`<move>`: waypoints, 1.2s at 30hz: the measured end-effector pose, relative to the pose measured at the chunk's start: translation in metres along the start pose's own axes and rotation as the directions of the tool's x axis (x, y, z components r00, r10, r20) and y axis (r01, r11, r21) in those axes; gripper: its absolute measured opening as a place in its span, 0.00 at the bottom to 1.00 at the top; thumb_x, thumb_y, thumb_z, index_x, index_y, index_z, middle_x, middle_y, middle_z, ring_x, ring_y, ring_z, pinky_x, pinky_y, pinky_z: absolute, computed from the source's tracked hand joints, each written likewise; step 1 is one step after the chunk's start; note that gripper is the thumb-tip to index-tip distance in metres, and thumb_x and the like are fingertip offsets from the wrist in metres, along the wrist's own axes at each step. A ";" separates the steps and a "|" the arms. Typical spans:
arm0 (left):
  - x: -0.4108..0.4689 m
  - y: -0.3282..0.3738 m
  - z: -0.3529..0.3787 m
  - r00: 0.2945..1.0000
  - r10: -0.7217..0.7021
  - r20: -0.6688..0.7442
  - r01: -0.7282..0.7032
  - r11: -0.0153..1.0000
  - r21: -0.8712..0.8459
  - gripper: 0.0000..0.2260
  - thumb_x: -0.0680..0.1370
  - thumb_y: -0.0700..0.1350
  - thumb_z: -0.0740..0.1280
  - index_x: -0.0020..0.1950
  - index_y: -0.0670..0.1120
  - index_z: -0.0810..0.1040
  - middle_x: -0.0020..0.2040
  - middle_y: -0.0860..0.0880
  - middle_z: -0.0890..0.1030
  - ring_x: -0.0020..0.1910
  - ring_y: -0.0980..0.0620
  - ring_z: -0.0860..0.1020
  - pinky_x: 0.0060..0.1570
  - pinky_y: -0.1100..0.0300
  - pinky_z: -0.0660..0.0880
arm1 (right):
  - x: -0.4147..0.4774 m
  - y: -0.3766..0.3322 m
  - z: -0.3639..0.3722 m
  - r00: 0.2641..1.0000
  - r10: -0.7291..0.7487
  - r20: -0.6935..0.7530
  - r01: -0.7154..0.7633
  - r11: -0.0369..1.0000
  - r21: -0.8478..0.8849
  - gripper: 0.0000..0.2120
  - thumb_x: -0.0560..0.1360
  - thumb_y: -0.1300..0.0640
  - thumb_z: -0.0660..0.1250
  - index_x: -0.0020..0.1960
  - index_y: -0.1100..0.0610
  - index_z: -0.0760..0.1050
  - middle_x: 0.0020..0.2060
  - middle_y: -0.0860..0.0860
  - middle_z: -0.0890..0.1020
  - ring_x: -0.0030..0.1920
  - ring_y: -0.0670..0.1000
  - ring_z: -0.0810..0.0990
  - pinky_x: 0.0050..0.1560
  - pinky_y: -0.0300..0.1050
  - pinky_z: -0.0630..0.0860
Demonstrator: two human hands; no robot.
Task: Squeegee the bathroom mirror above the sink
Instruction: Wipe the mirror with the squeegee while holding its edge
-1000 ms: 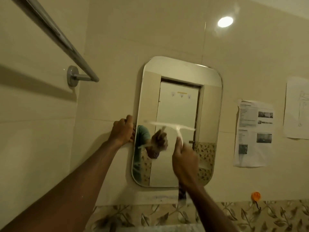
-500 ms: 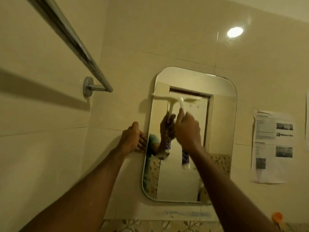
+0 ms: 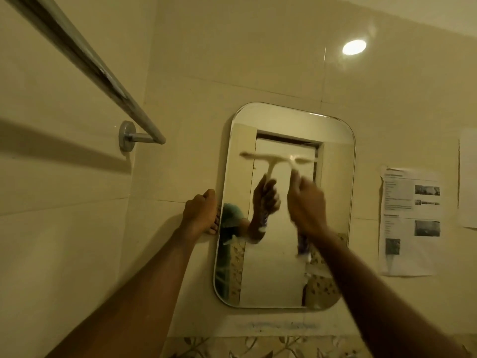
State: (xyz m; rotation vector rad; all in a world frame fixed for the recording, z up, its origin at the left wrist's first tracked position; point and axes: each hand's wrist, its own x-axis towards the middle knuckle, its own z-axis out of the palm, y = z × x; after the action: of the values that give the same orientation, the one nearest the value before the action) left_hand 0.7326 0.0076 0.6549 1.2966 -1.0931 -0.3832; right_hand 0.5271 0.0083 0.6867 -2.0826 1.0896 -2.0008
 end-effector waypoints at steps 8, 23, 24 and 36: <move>0.003 -0.001 0.006 0.997 0.021 -0.073 -0.015 0.996 0.084 0.24 0.80 0.53 0.50 0.42 0.37 0.77 0.37 0.37 0.82 0.33 0.40 0.82 0.28 0.55 0.80 | 0.070 0.011 -0.031 0.997 -0.078 -0.015 0.077 0.995 -0.070 0.19 0.84 0.48 0.50 0.39 0.54 0.70 0.27 0.50 0.73 0.20 0.42 0.73 0.19 0.34 0.69; -0.001 0.001 0.014 0.976 0.073 -0.205 -0.033 0.981 0.191 0.24 0.80 0.53 0.49 0.40 0.38 0.77 0.35 0.38 0.81 0.27 0.43 0.81 0.25 0.54 0.80 | 0.069 0.035 -0.066 0.999 -0.027 -0.021 0.026 0.999 -0.042 0.22 0.83 0.46 0.50 0.37 0.57 0.69 0.28 0.50 0.70 0.24 0.46 0.68 0.21 0.33 0.66; 0.000 0.001 0.014 0.974 0.075 -0.214 -0.032 0.980 0.196 0.24 0.80 0.52 0.49 0.41 0.38 0.77 0.34 0.38 0.81 0.26 0.43 0.81 0.24 0.54 0.80 | 0.089 0.029 -0.071 0.999 -0.037 -0.035 0.036 0.998 -0.042 0.22 0.83 0.46 0.50 0.37 0.56 0.68 0.28 0.51 0.71 0.24 0.46 0.68 0.19 0.32 0.66; -0.004 0.001 0.016 0.962 0.121 -0.245 -0.064 0.972 0.228 0.23 0.80 0.51 0.50 0.44 0.35 0.77 0.37 0.36 0.81 0.26 0.42 0.81 0.27 0.50 0.81 | -0.077 0.141 -0.042 0.990 0.130 0.047 -0.129 0.991 -0.023 0.22 0.82 0.48 0.51 0.38 0.58 0.73 0.28 0.56 0.77 0.25 0.50 0.74 0.25 0.40 0.71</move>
State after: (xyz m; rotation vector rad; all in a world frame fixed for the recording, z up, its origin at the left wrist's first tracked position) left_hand 0.7170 0.0022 0.6525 1.4369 -0.9898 -0.0205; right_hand 0.4344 -0.0402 0.5580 -2.0021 1.2074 -1.8779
